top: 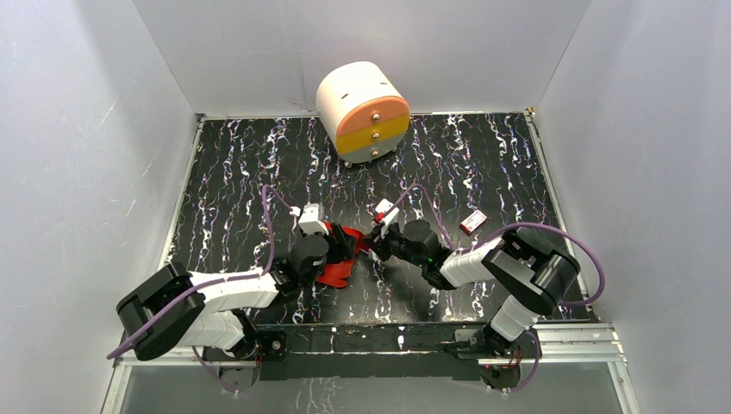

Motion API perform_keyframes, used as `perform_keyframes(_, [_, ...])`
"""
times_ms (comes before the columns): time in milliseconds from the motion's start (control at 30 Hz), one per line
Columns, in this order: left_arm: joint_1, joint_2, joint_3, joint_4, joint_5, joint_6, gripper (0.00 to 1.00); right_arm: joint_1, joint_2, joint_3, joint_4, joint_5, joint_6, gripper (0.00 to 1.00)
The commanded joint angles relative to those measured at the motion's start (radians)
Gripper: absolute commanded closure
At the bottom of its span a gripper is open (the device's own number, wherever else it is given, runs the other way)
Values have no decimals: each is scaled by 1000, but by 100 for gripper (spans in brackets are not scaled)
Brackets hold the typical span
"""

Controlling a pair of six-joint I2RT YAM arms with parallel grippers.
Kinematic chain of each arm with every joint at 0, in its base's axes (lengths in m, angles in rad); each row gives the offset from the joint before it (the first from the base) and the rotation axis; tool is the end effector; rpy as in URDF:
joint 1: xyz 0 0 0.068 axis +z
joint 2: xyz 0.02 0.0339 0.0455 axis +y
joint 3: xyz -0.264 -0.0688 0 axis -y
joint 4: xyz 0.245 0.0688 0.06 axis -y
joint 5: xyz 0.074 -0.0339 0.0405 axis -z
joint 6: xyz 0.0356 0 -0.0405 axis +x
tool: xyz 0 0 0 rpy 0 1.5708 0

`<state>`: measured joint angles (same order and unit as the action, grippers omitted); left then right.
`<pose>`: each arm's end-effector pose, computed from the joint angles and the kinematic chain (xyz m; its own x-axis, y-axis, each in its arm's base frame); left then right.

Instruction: Fold the paper box

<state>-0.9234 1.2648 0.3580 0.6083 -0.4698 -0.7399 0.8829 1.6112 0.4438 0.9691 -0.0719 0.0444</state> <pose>0.1575 -0.1815 0.1782 -0.4346 -0.4220 -0.7956 0.2130 0.8102 -0.5461 0.1818 0.2252 0.1539 -0.1611 -0.1264 -0.9788 -0.8089 0.5850 0.0577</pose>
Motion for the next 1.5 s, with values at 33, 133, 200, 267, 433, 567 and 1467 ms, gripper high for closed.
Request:
perform_keyframes(33, [10, -11, 42, 62, -18, 21, 45, 21, 14, 38, -12, -2, -22, 100])
perform_keyframes(133, [11, -6, 45, 61, -22, 32, 47, 29, 21, 45, -21, 12, -30, 100])
perform_keyframes(200, [11, 0, 50, 45, -32, 39, 51, 33, 20, 48, -25, 17, -31, 100])
perform_keyframes(267, [12, 4, 49, 35, -43, 50, 57, 35, 15, 49, -28, 26, -31, 100])
perform_keyframes(433, [12, 2, 26, 22, -67, 93, 69, 36, -4, 47, -36, 34, -31, 100])
perform_keyframes(567, [11, 8, 17, 21, -91, 139, 75, 43, -4, 61, -54, 41, -24, 100])
perform_keyframes(1467, [11, 36, 30, 15, -49, 383, 84, 218, 44, 228, -301, 594, 269, 100])
